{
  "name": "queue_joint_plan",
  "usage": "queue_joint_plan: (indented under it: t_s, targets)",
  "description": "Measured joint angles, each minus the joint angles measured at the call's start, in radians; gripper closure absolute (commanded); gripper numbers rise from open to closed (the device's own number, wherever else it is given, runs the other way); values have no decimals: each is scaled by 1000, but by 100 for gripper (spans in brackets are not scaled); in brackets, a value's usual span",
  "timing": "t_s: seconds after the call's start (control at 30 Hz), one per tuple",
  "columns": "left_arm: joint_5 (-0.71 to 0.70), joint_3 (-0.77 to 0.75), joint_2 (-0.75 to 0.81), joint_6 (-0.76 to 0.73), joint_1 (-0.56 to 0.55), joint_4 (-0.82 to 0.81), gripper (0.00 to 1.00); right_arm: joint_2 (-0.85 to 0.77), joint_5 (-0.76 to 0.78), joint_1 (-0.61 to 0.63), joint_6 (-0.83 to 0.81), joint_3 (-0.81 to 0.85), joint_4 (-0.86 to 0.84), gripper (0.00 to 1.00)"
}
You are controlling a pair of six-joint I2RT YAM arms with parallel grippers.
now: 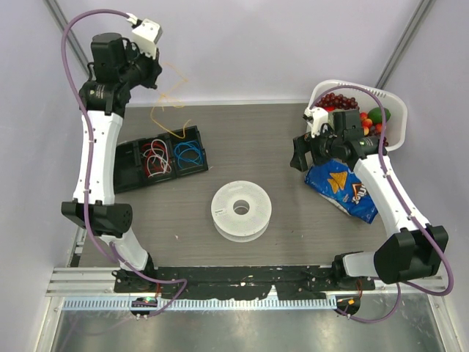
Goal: Wrap the cables
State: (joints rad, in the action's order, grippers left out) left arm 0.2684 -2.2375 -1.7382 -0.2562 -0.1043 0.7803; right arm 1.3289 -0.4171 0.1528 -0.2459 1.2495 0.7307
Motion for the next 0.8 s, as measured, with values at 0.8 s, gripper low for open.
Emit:
queue_joint_plan:
  t_s: [0.8]
  targets:
    - [477, 135, 126, 514, -237, -369, 100, -202, 7, 66, 251, 58, -492, 7]
